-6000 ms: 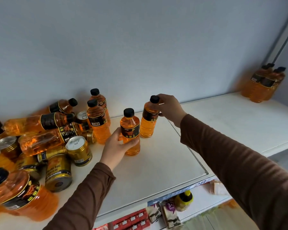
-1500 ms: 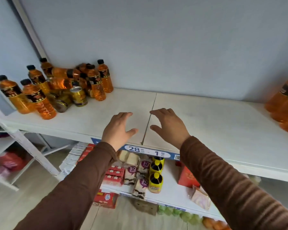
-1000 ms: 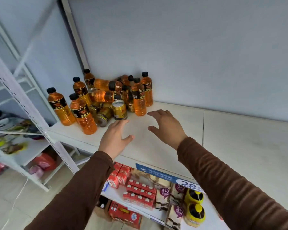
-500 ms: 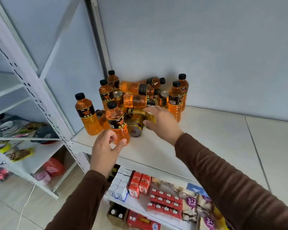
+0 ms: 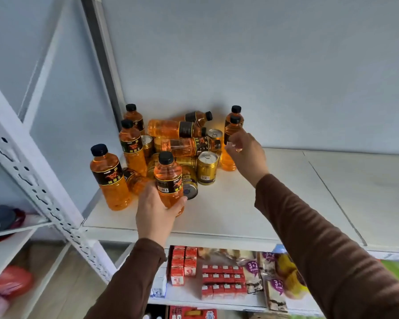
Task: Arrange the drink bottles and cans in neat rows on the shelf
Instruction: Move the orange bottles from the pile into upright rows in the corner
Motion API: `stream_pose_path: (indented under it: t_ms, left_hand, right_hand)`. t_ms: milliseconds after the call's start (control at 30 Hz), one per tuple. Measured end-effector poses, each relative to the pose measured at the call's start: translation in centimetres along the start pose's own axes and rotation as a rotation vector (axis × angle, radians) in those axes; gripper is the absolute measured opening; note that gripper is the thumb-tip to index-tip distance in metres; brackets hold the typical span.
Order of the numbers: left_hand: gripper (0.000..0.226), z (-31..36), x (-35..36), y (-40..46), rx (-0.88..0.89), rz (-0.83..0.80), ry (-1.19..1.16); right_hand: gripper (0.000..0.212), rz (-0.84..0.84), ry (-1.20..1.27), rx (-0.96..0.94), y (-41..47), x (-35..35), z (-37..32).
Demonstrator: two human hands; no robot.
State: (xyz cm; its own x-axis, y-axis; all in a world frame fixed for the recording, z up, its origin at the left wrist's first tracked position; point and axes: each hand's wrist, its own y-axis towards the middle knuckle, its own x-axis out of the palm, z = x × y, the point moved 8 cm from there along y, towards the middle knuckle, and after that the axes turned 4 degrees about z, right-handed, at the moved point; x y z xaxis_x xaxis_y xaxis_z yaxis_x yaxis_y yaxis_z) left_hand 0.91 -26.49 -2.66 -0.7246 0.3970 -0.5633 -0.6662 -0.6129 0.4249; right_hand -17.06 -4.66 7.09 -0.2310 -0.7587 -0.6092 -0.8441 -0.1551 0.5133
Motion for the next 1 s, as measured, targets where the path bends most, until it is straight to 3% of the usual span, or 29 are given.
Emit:
stream_pose_path:
  t_ms: [100, 267, 433, 567, 667, 800, 1000]
  left_hand:
    - [0.066, 0.2, 0.2, -0.6, 0.025, -0.027, -0.057]
    - [0.066, 0.9, 1.2, -1.3, 0.056, -0.131, -0.145]
    - [0.07, 1.0, 1.6, -1.6, 0.041, -0.192, -0.224]
    - [0.075, 0.8, 1.9, -1.6, 0.038, -0.233, -0.272]
    - [0.078, 1.2, 1.9, -1.5, 0.042, -0.242, -0.313]
    - [0.077, 1.5, 2.1, -1.7, 0.023, -0.246, -0.386]
    - [0.072, 4.2, 4.1, -2.7, 0.085, -0.362, -0.457]
  right_hand:
    - [0.033, 0.054, 0.018, 0.106, 1.8, -0.8, 2.4]
    - [0.062, -0.079, 0.23, 0.232, 4.4, 1.3, 4.7]
    - [0.053, -0.196, 0.261, 0.248, 6.0, 3.3, 5.6]
    - [0.053, -0.189, 0.161, 0.253, 7.0, 3.0, 6.1]
    - [0.047, -0.205, 0.258, 0.292, 7.1, 2.6, 6.2]
    - [0.029, -0.14, 0.376, 0.32, 6.0, 1.7, 6.1]
    - [0.026, -0.019, 0.346, 0.281, 3.4, -3.0, 6.2]
